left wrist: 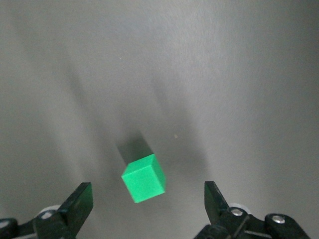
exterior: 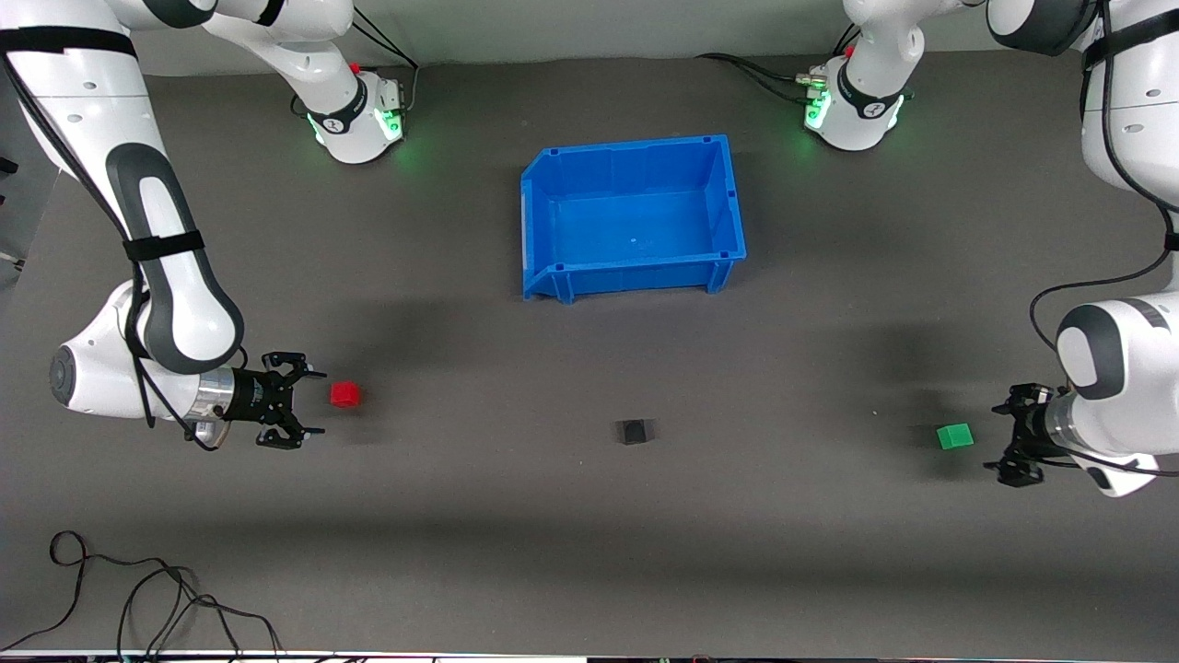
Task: Attach green and red cubes to black cube
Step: 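Lower the right gripper to the red cube while the left gripper lowers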
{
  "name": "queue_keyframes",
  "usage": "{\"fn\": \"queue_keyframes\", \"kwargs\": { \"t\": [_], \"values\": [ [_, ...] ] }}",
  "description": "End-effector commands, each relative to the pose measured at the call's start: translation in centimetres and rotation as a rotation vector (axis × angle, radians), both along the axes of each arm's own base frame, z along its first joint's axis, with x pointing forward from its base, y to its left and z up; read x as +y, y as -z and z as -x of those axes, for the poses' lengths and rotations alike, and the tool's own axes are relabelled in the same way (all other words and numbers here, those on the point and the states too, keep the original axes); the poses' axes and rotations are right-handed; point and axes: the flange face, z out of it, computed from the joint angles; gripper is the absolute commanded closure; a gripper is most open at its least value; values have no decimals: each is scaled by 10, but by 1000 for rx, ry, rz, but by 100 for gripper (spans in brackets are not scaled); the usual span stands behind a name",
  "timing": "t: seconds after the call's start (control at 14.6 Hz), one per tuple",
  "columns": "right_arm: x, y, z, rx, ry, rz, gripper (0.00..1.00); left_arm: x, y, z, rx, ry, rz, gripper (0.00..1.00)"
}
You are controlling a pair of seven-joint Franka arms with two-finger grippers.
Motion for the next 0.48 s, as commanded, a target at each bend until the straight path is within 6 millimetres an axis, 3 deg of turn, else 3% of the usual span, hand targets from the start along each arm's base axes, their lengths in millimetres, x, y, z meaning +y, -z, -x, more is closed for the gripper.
{"fn": "queue_keyframes", "kwargs": {
  "t": [0.0,0.41],
  "values": [
    [-5,9,3,-32,-15,-53,1,0,-6,-10,1,-152,-7,0],
    [-12,40,24,-70,-12,-71,1,6,24,-7,32,-304,-5,0]
  ]
}}
